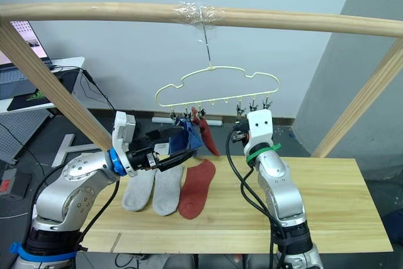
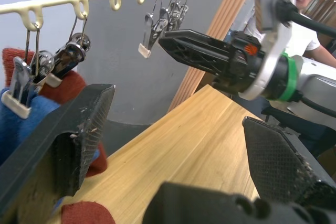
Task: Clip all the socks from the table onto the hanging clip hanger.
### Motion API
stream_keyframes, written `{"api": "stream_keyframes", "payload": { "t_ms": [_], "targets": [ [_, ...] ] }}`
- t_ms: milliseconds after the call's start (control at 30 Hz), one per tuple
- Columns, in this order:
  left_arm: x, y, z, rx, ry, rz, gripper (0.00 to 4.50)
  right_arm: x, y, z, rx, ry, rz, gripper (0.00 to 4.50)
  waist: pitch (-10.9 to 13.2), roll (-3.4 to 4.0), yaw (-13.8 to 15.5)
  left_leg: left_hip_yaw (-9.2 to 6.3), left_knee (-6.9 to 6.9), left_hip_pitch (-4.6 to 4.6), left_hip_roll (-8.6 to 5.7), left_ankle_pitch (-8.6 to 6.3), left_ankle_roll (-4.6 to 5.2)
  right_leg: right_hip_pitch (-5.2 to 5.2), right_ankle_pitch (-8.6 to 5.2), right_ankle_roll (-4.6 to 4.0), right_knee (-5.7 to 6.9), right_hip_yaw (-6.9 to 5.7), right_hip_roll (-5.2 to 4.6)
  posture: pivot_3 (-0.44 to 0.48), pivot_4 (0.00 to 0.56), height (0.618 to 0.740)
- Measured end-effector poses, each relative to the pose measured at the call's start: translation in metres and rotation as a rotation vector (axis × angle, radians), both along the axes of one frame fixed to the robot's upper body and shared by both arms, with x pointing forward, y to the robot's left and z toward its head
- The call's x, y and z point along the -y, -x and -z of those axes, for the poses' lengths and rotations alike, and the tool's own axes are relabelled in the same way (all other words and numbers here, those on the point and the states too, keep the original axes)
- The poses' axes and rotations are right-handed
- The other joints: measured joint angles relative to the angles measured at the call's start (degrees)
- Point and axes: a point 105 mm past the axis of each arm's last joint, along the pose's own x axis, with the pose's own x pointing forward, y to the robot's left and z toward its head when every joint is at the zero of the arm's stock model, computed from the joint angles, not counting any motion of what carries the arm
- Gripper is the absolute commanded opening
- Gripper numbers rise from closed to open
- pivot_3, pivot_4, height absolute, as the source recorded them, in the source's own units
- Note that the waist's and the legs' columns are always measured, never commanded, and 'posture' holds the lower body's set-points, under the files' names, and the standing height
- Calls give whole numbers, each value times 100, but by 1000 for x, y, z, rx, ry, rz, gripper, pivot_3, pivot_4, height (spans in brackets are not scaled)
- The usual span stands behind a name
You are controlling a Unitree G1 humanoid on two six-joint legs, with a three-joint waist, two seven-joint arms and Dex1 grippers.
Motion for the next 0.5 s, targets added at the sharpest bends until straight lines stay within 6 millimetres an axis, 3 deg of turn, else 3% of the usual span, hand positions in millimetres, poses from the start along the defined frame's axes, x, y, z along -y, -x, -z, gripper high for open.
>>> {"api": "stream_keyframes", "payload": {
  "t_ms": [500],
  "targets": [
    [0, 1, 2, -4, -1, -5, 4500, -9, -13, -7, -9, -68, -5, 1179, 14, 11, 3, 0, -1, 0, 0, 0, 0, 0, 0, 0, 3, -1, 0, 153, 129, 740]
  ]
}}
